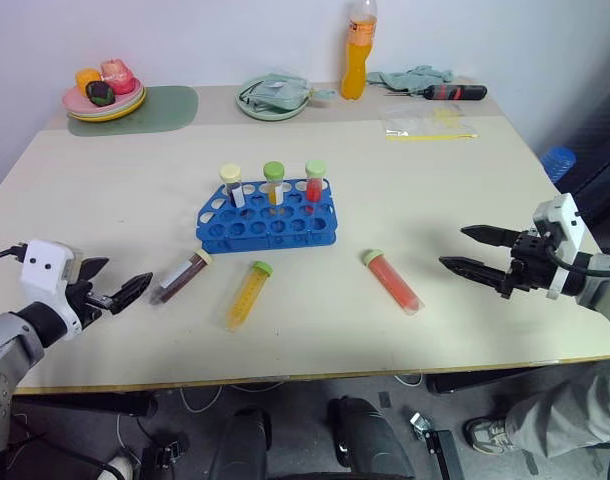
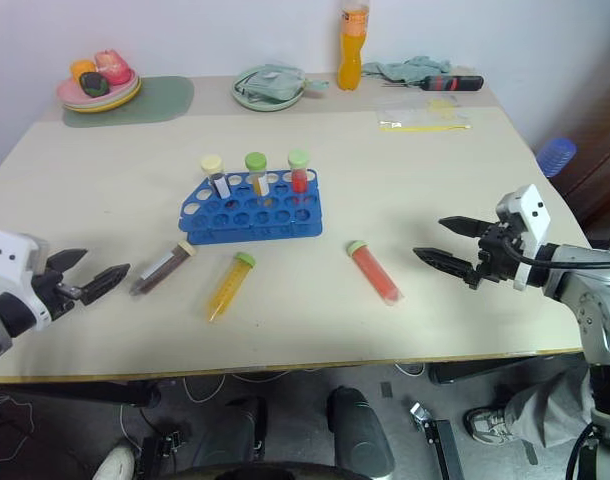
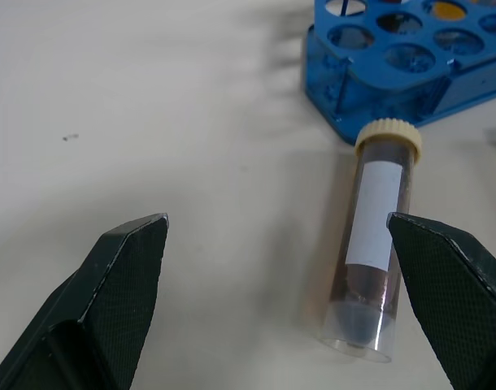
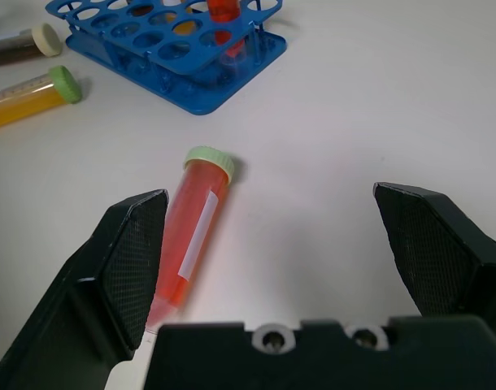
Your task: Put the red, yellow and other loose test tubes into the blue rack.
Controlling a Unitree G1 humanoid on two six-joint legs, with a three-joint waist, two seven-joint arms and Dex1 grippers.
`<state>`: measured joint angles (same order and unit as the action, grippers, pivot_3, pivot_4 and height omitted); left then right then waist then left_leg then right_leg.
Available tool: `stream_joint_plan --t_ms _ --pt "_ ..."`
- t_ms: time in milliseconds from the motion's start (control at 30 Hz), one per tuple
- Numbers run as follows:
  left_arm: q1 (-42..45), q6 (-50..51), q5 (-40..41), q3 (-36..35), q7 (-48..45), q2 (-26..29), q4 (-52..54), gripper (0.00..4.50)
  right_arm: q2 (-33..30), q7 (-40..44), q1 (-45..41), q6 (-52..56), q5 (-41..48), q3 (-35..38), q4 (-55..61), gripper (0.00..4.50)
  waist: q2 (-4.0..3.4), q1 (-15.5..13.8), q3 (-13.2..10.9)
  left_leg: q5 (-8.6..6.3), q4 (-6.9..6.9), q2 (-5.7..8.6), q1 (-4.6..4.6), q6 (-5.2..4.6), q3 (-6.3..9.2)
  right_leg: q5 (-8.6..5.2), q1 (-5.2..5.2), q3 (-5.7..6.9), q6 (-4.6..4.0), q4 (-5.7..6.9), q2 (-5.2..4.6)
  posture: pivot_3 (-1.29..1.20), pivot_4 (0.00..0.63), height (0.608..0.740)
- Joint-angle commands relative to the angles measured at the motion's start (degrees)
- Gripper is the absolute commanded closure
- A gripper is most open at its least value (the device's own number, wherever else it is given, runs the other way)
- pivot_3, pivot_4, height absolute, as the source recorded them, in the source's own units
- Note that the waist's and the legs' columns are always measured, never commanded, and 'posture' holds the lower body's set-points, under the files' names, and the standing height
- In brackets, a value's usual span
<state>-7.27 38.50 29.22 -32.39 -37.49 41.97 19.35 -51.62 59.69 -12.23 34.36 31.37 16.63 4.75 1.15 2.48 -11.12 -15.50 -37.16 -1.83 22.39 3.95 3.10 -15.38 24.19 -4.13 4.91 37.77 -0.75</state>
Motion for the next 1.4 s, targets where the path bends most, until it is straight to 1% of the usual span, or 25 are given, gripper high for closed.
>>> stream_joint_plan --t_ms 33,167,333,400,467,533,600,667,700,767,833,900,1033,1100,1233,1400 --pt "-0.57 -0.94 0.22 -0.91 0.55 0.05 2.29 0.06 -1.31 0.25 -1.03 -0.89 -0.31 0.41 1.05 0.0 0.0 0.0 0.0 0.0 0.0 0.0 0.0 0.0 0.0 0.0 0.0 0.0 0.0 0.0 0.0 0.0 0.15 0.74" --pt "-0.99 -1.0 0.67 -0.97 1.1 -0.63 3.46 0.06 -1.64 -0.44 -2.42 -0.41 -1.33 -0.53 1.09 0.0 0.0 0.02 0.0 0.0 0.0 0.0 0.0 0.0 0.0 0.0 0.0 0.0 0.0 0.0 0.0 0.0 0.15 0.74" --pt "-0.02 -1.52 1.82 0.68 0.57 -1.5 5.84 0.06 -1.24 -5.33 -5.03 3.74 -2.71 -3.27 5.58 0.0 0.0 0.01 0.0 0.0 0.0 0.0 -0.01 0.0 0.0 0.0 0.0 -0.01 0.0 0.01 0.0 0.0 0.15 0.74" --pt "0.86 -1.4 2.68 2.92 -0.52 -1.4 7.63 0.06 -1.28 -7.48 -5.93 7.4 -2.23 -4.38 8.37 0.0 0.0 -0.07 0.0 0.0 0.0 0.0 0.0 0.0 0.0 0.0 0.01 -0.01 0.0 0.01 0.0 0.0 0.15 0.74" --pt "1.86 -1.26 3.64 6.79 -2.57 -0.74 10.17 0.06 -2.38 -9.63 -6.5 10.73 -2.96 -6.13 12.5 0.0 0.0 -0.27 0.0 0.0 -0.03 0.01 0.02 0.0 0.0 0.0 0.01 -0.01 0.0 0.01 -0.02 0.0 0.15 0.74" --pt "3.05 -1.34 4.53 11.86 -5.4 -0.3 12.49 0.06 -3.31 -13.38 -8.93 20.12 -2.15 -8.6 16.16 0.0 -0.01 -0.24 0.0 0.0 -0.04 0.02 0.04 0.01 -0.01 0.0 0.01 -0.01 0.0 -0.01 -0.03 0.0 0.15 0.74" --pt "4.35 -2.19 3.31 18.56 -7.83 0.23 14.41 0.06 -3.36 -16.95 -13.25 32.45 -0.04 -10.92 19.2 0.0 -0.01 -0.18 0.0 0.0 -0.04 0.01 0.03 0.0 -0.01 0.0 0.01 -0.02 0.0 -0.01 -0.02 0.0 0.15 0.74" --pt "6.07 -3.11 2.05 24.07 -8.92 0.08 15.49 0.06 0.06 -21.57 -20.0 46.49 0.94 -12.42 20.14 0.0 -0.01 0.14 0.0 0.0 -0.03 0.01 0.02 0.0 -0.01 0.0 0.02 -0.03 -0.01 0.0 -0.01 0.0 0.15 0.74" --pt "7.01 -3.78 1.78 26.44 -9.4 -0.49 15.63 0.06 2.08 -23.37 -22.97 51.73 1.0 -13.14 20.41 0.0 -0.01 0.23 0.0 0.0 -0.02 0.0 0.0 0.0 -0.02 0.01 0.03 -0.07 -0.01 0.02 0.02 0.0 0.15 0.74" --pt "8.39 -5.04 1.2 29.91 -9.84 -1.62 15.44 0.06 4.21 -26.45 -26.76 57.23 1.13 -15.44 20.94 0.0 -0.03 0.16 0.0 0.0 -0.01 -0.02 -0.01 0.0 0.0 0.01 0.05 -0.09 -0.03 0.04 0.09 0.0 0.15 0.74" --pt "9.71 -6.26 -0.43 33.47 -9.7 -2.72 14.94 0.06 4.5 -30.59 -29.64 58.14 5.35 -19.12 17.22 0.0 -0.03 -0.03 0.0 0.0 0.0 -0.02 0.02 0.0 0.03 0.01 0.07 -0.07 -0.03 0.04 0.08 0.0 0.15 0.74" --pt "10.37 -7.06 -1.52 35.51 -9.63 -3.34 14.54 0.06 3.69 -34.22 -31.85 58.14 9.62 -23.4 14.33 0.0 -0.02 -0.19 0.0 0.0 -0.03 0.0 0.08 -0.01 0.01 0.01 0.07 -0.06 -0.02 0.01 0.04 0.0 0.15 0.74" --pt "10.03 -7.75 -1.93 35.57 -9.42 -3.64 14.37 0.06 4.03 -41.61 -33.87 58.14 16.15 -28.46 10.88 0.0 -0.02 -0.07 0.0 -0.03 -0.04 0.0 0.11 -0.06 -0.04 0.01 0.08 -0.08 -0.01 -0.05 0.01 0.0 0.15 0.74" --pt "9.69 -7.98 -2.11 35.25 -9.24 -3.55 14.44 0.06 4.61 -45.62 -34.7 58.14 18.95 -29.83 8.65 0.0 -0.02 -0.01 0.0 -0.04 -0.04 0.0 0.1 -0.08 -0.03 0.01 0.08 -0.08 -0.01 -0.04 0.02 0.0 0.15 0.74" --pt "8.17 -7.88 -2.28 34.84 -8.23 -3.9 15.33 0.06 7.79 -54.75 -36.42 58.14 25.52 -30.67 3.56 0.0 -0.02 0.17 0.0 -0.04 -0.03 -0.01 0.09 -0.08 -0.04 0.01 0.09 -0.09 -0.01 -0.03 0.05 0.0 0.15 0.74" --pt "6.65 -7.96 -2.42 34.67 -6.89 -4.25 16.05 0.06 10.4 -65.07 -37.31 58.14 31.06 -31.98 -0.9 0.0 -0.02 -0.03 0.0 -0.05 -0.05 -0.02 0.11 -0.09 -0.03 0.01 0.11 -0.09 -0.01 -0.02 0.05 0.0 0.15 0.74"
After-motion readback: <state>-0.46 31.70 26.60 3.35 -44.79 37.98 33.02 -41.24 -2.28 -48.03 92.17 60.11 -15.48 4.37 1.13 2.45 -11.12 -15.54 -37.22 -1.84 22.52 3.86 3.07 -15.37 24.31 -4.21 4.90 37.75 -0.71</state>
